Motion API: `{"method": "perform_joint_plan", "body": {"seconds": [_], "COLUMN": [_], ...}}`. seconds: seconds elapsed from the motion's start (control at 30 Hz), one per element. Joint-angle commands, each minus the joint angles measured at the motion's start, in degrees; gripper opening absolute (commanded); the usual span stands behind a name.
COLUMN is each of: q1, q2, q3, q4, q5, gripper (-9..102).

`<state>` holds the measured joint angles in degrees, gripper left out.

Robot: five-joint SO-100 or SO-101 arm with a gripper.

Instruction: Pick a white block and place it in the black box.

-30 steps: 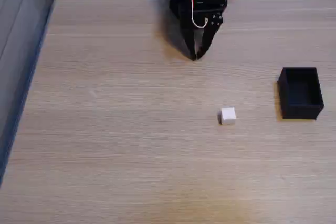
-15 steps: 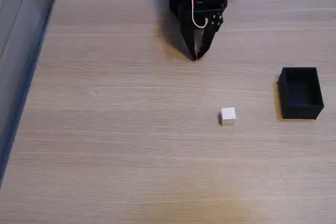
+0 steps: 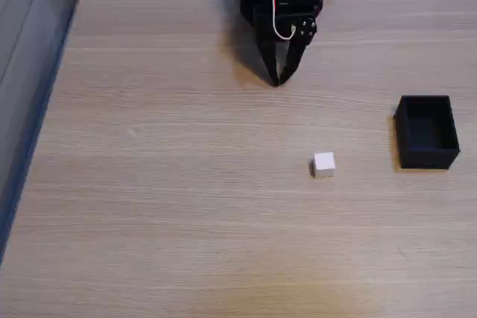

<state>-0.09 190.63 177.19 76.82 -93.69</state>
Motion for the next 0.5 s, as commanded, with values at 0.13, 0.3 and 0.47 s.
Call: {"method": "perform_joint_plan", "body": {"seconds": [0.13, 0.3, 0.47], "q1": [0.3, -0.2, -0.2], "q2": [0.3, 0.3, 0.3], "q3": [0.9, 0.9, 0.7], "q4": [0.2, 0.2, 0.2], "q5": [0.3, 0.4, -0.2], "gripper": [0, 0, 0]}}
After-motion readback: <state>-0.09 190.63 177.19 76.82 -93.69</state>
